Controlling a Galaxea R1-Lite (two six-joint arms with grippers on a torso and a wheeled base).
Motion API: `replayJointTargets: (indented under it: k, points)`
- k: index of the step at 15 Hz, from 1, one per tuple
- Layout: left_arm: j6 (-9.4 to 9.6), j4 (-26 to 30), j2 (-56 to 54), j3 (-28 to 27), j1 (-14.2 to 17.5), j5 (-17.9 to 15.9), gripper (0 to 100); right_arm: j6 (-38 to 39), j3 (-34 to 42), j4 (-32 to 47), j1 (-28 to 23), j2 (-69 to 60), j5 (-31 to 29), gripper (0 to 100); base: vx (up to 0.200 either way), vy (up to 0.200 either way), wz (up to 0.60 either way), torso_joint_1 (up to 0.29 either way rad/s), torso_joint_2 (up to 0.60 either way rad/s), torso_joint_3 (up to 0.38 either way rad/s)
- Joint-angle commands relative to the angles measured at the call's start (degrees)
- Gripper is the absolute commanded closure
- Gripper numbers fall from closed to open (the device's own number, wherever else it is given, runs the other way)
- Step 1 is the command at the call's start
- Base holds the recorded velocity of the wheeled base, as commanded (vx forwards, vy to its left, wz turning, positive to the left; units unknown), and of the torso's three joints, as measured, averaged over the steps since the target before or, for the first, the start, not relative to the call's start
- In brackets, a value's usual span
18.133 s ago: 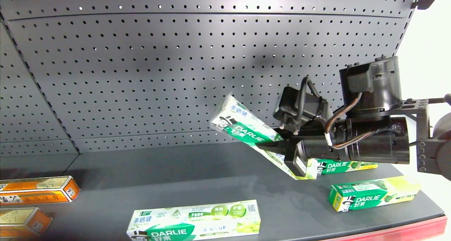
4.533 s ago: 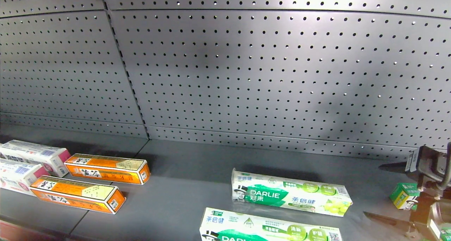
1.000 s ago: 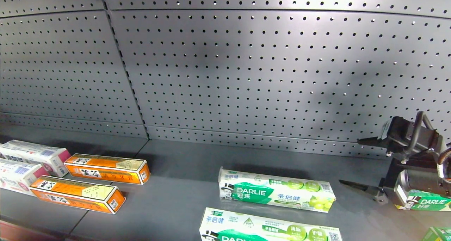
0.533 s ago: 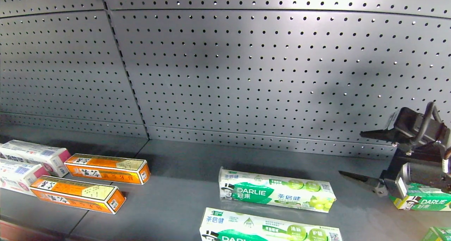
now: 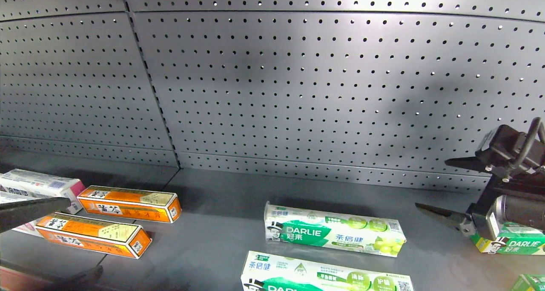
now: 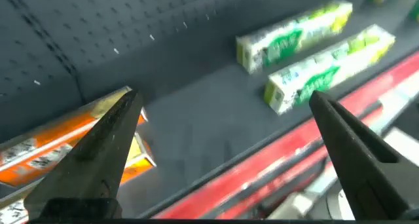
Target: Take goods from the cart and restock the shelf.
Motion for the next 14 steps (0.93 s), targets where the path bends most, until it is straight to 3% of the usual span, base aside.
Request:
replayJointTargets:
  k: [1, 3, 4, 7, 10, 14]
  points:
    - [-0.73, 0.7, 1.6, 1.4, -4.5, 7.4, 0, 0.0, 0.4, -0.1, 0.0, -0.2, 0.0, 0, 0.0, 0.0, 0.0, 0.0, 0.0, 0.0]
    - [-0.64, -0.7, 2.6, 5.0, -8.7, 18.5, 0, 0.0, 1.0, -0.1, 0.0, -0.5, 0.0, 0, 0.0, 0.0, 0.0, 0.0, 0.0, 0.0]
    - [-0.82, -1.3, 3.2, 5.1, -8.8, 20.3, 0, 0.0, 1.5, -0.1, 0.0, -0.6, 0.0, 0, 0.0, 0.0, 0.0, 0.0, 0.0, 0.0]
    - [-0.91, -2.0, 3.7, 5.6, -14.0, 19.5, 0, 0.0, 2.3, -0.1, 0.0, -1.1, 0.1, 0, 0.0, 0.0, 0.0, 0.0, 0.0, 0.0]
    - [-0.82, -1.4, 3.8, 5.3, -14.6, 25.9, 0, 0.0, 2.4, -0.1, 0.1, -1.0, 0.0, 0, -0.133, 0.0, 0.0, 0.003, 0.0, 0.0]
    - [-0.73, -1.3, 5.0, 4.2, -16.0, 26.5, 0, 0.1, 2.4, -0.1, 0.1, -1.4, 0.0, 0, 0.0, 0.0, 0.0, 0.0, 0.0, 0.0]
